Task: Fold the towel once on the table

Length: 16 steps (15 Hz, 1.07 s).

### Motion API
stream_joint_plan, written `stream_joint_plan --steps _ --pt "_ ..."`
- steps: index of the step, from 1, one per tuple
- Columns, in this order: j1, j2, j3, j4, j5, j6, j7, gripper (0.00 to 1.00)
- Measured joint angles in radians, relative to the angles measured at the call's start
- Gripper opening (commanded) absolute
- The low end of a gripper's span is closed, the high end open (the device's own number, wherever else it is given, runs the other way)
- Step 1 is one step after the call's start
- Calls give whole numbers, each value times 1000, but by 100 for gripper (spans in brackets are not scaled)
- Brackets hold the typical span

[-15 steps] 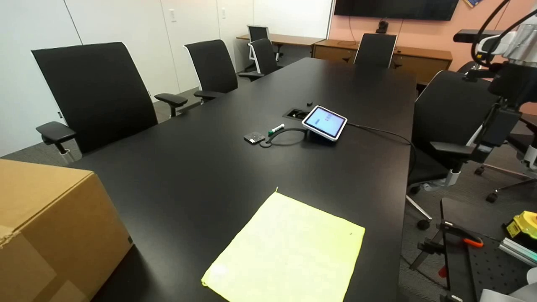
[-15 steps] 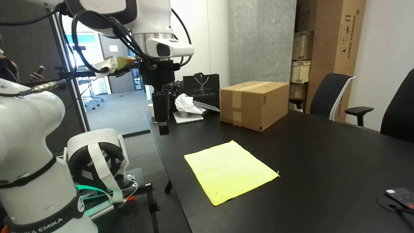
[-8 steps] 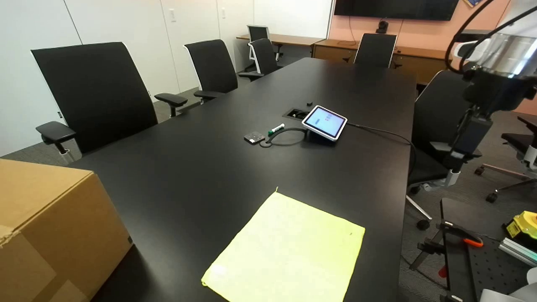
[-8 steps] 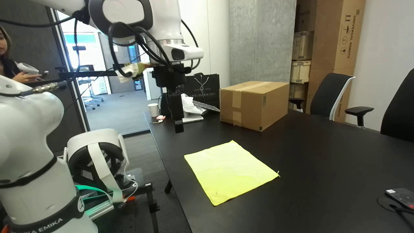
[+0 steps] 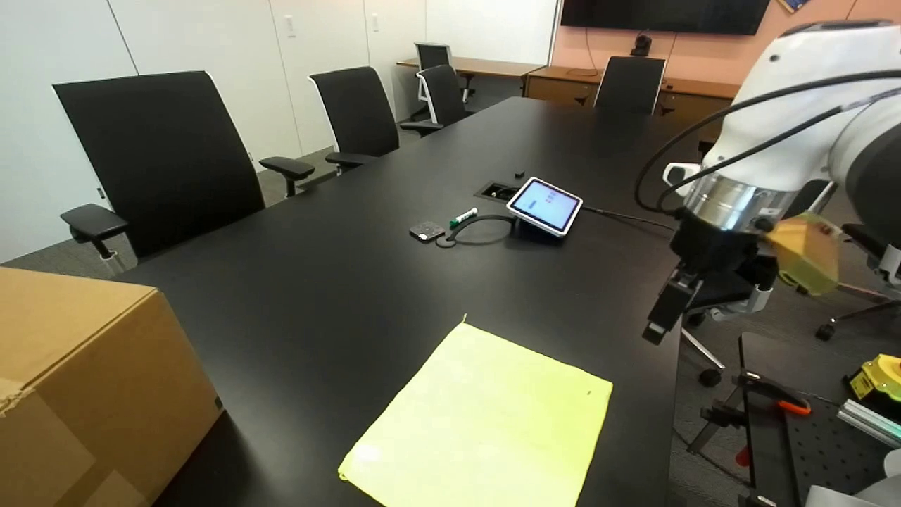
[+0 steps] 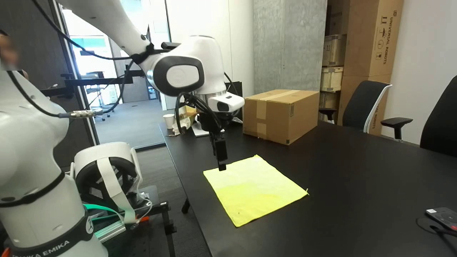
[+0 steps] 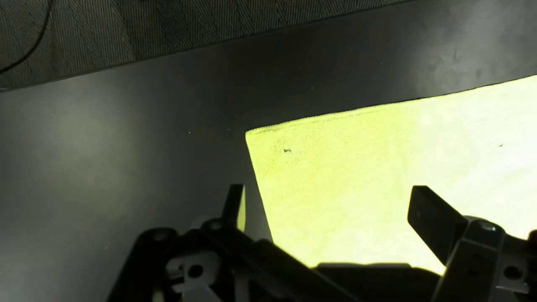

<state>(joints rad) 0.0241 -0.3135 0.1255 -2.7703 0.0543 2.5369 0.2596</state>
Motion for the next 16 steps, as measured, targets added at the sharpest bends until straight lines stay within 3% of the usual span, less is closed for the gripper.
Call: stream_joint_plan --steps 6,12,16 --pt "-1 274 -22 56 75 117 46 100" --pt "0 454 -25 120 287 175 -65 100" --pt "0 543 -21 149 310 242 -102 100"
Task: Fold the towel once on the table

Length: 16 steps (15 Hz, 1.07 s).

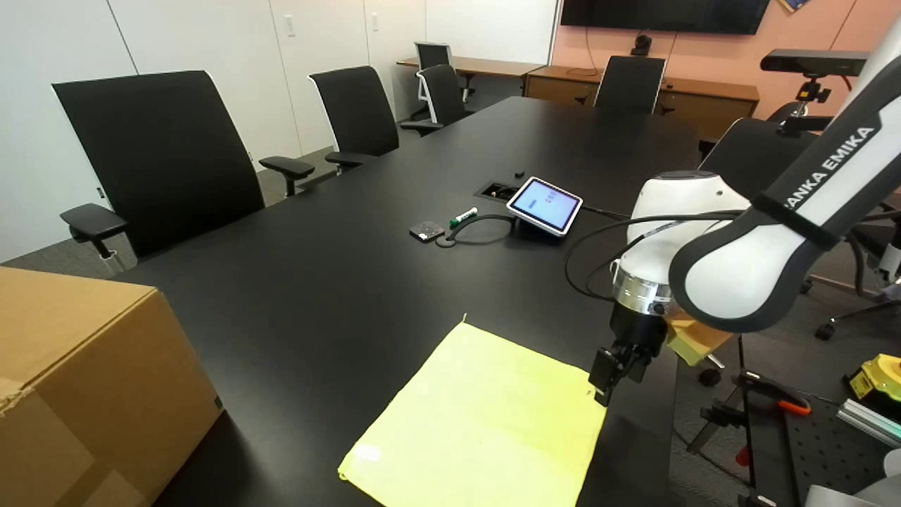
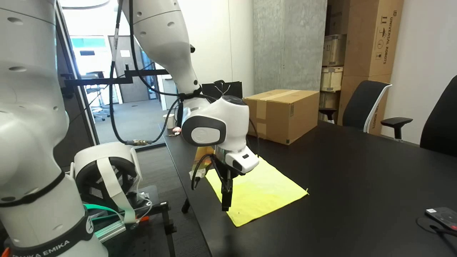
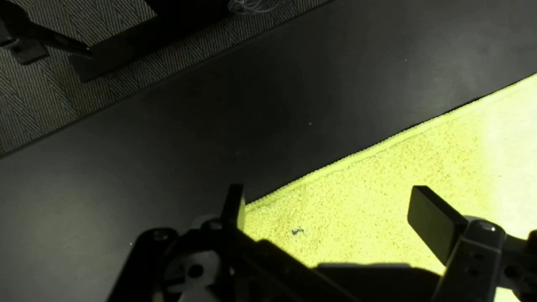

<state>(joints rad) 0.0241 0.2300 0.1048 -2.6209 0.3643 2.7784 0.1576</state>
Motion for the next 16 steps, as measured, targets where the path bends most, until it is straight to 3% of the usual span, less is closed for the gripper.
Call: stream_joint_plan --steps 9,16 --pt "1 135 9 17 -34 207 -26 100" --pt "46 217 -70 34 -132 340 -20 100"
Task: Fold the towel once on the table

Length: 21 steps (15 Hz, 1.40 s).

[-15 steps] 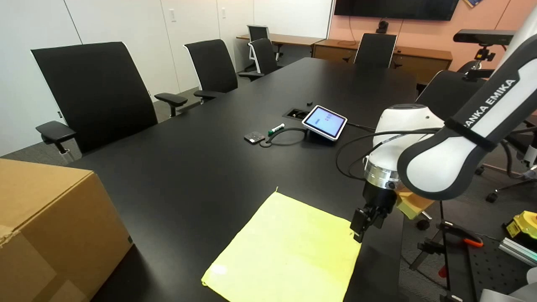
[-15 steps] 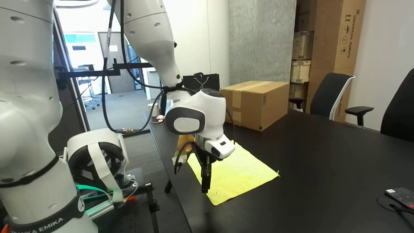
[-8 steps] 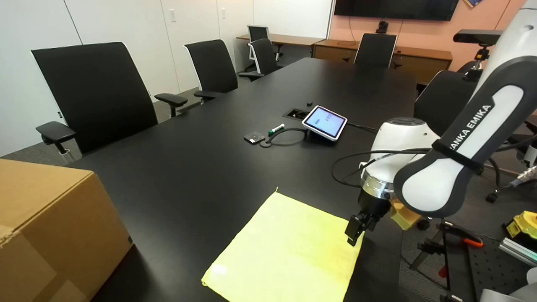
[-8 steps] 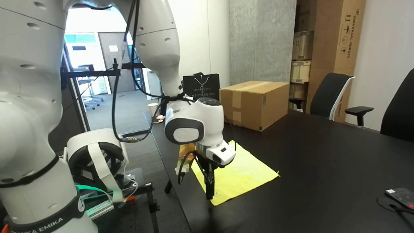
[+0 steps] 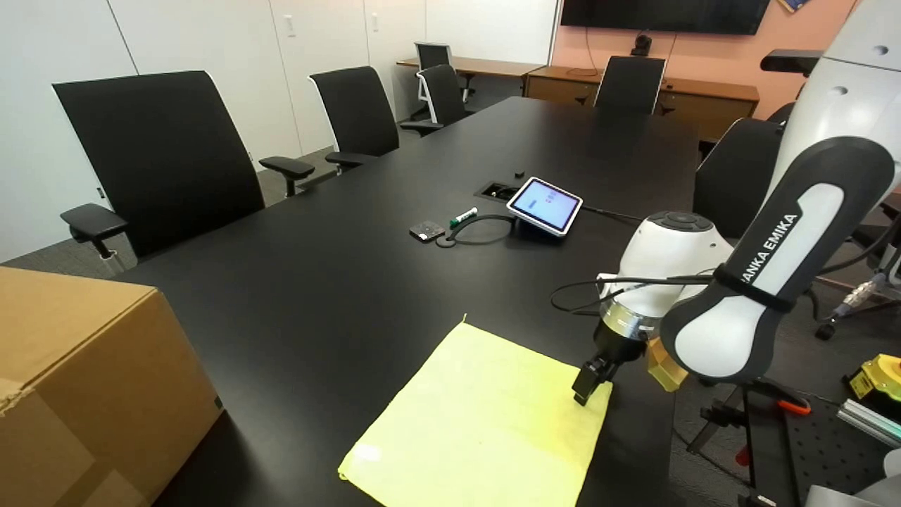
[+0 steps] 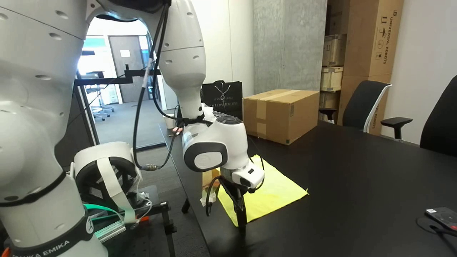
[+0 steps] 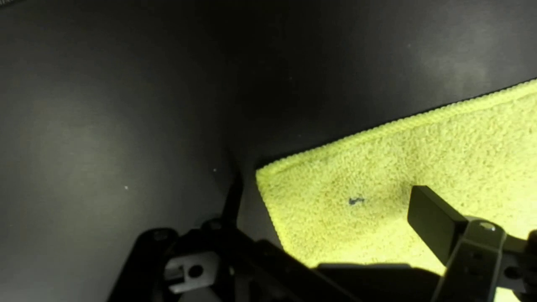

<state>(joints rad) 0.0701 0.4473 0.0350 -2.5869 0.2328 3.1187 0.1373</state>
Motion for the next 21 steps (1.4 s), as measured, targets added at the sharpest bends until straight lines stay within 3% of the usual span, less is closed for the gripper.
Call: stream_joint_plan --steps 5,6,9,15,18,21 --pt "7 16 -7 12 -3 16 3 99" --pt "7 16 -6 14 -3 16 4 81" --pt "7 16 0 18 -3 16 5 63" --pt "22 12 4 29 -3 16 15 16" --pt "45 7 -7 29 -3 15 25 8" --pt "89 4 -42 29 -5 7 40 12"
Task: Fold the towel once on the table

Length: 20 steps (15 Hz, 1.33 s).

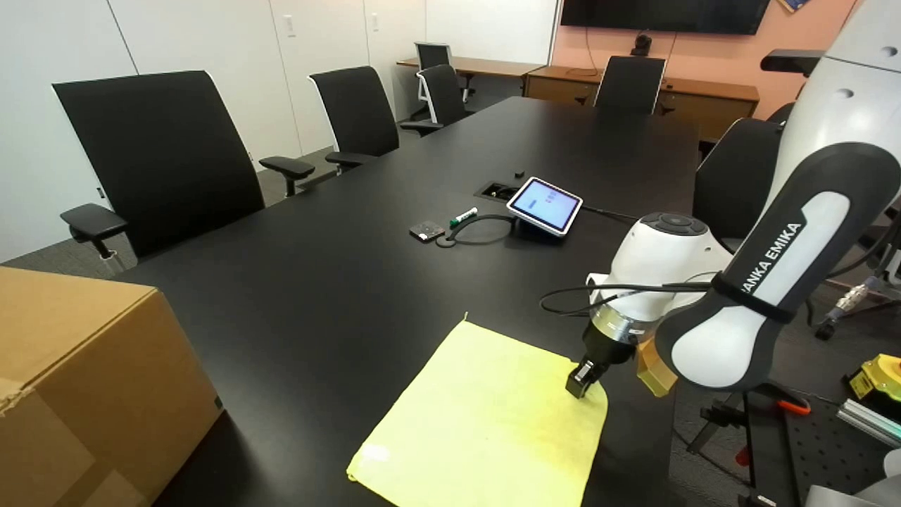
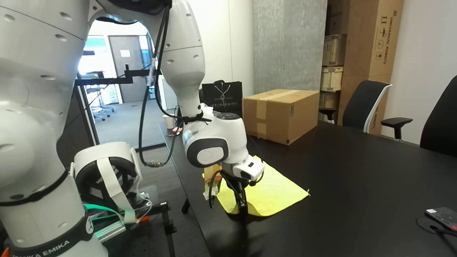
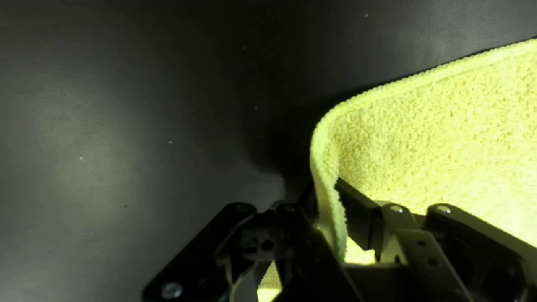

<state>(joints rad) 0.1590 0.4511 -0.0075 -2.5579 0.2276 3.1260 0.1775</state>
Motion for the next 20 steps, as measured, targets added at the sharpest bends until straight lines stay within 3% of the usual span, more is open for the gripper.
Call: stream_joint_plan --steps 6,13,20 --pt "92 -10 -80 2 -6 -5 45 9" --pt "164 -41 -122 64 -6 -51 134 8" --pt "115 -28 -127 271 -8 -179 163 8"
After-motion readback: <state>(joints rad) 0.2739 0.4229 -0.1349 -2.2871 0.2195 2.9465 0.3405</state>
